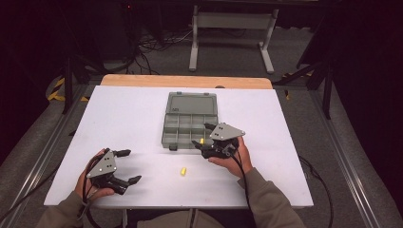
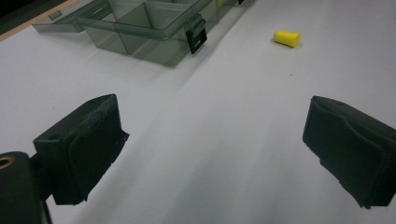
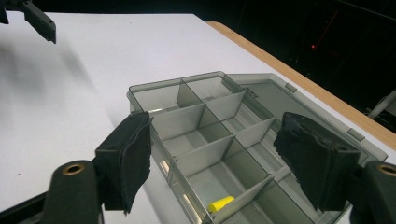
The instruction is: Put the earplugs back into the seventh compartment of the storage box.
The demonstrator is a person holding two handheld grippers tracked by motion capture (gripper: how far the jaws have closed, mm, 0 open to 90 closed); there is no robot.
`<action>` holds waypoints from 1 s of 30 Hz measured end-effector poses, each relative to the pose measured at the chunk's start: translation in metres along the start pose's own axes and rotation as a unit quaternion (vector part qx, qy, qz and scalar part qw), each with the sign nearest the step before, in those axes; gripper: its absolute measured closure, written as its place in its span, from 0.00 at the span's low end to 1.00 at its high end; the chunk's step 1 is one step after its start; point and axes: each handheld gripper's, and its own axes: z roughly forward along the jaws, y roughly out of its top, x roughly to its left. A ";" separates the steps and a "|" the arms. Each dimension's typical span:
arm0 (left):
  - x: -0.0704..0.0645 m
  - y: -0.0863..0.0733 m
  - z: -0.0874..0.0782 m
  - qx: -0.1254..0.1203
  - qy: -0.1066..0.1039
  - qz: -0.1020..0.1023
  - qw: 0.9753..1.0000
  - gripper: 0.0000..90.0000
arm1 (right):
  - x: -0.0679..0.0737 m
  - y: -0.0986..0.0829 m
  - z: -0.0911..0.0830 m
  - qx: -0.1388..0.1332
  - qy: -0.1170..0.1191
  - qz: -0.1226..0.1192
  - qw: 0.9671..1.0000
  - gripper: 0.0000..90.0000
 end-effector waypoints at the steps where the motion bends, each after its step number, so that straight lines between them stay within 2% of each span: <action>1: 0.000 0.000 0.000 0.000 0.000 0.000 1.000 0.06 | 0.001 0.001 0.000 -0.001 0.000 0.000 1.000 0.29; 10: 0.000 0.000 -0.001 -0.001 0.000 0.001 1.000 0.06 | 0.009 0.005 -0.005 -0.007 0.006 -0.005 1.000 0.25; 18: 0.000 0.000 -0.001 0.000 0.000 0.001 1.000 0.06 | 0.021 0.006 -0.009 -0.004 0.021 -0.012 1.000 0.24; 30: 0.000 0.000 -0.001 0.000 0.001 0.000 1.000 0.06 | 0.044 0.000 -0.005 0.018 0.068 -0.016 0.997 0.23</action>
